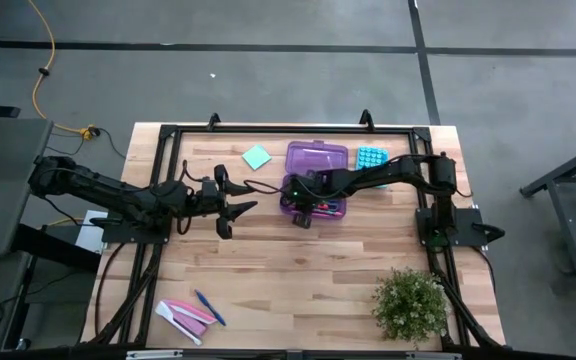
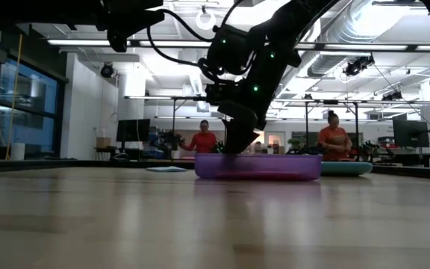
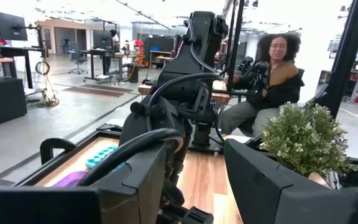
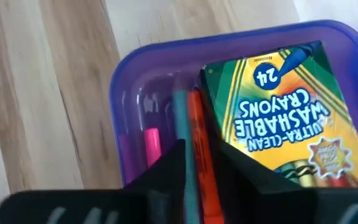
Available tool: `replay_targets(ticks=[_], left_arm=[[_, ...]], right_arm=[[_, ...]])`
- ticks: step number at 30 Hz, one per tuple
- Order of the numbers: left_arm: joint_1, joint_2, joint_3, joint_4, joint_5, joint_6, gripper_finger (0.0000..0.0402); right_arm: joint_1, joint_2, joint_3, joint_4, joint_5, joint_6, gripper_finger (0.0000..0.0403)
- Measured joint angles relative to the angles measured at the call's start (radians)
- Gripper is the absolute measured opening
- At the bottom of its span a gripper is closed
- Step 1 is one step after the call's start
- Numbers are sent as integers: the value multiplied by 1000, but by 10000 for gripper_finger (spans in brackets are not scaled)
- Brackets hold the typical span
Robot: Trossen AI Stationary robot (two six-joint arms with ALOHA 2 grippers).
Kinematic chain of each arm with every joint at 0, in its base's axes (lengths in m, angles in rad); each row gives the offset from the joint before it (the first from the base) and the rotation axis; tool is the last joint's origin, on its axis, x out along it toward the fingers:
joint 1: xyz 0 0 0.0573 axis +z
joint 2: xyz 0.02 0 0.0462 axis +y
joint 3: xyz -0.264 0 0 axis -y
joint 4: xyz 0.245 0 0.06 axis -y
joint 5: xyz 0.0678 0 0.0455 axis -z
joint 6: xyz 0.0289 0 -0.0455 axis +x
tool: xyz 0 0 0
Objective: Pack school essentials
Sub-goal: Put the light blue pencil into the violet supply box, then put the blue pen into the violet supply box
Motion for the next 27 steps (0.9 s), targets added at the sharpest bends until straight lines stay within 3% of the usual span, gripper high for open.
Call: replay_targets(ticks=[4, 9, 17, 23, 27], left_arm=[[0, 0, 0, -6, 0, 0, 156], [0, 0, 0, -25, 0, 0, 156], [0, 0, 0, -43, 0, -10, 156], [0, 0, 0, -45, 22, -9, 156], [0, 0, 0, -50, 169, 19, 156]], right_arm=[[1, -8, 48, -105, 26, -18, 123], [10, -90, 38, -169, 135, -49, 140], [16, -309, -120, -147, 145, -24, 142], [26, -545, -397, 216, 167, 17, 142], [41, -654, -595, 649, 112, -19, 142]])
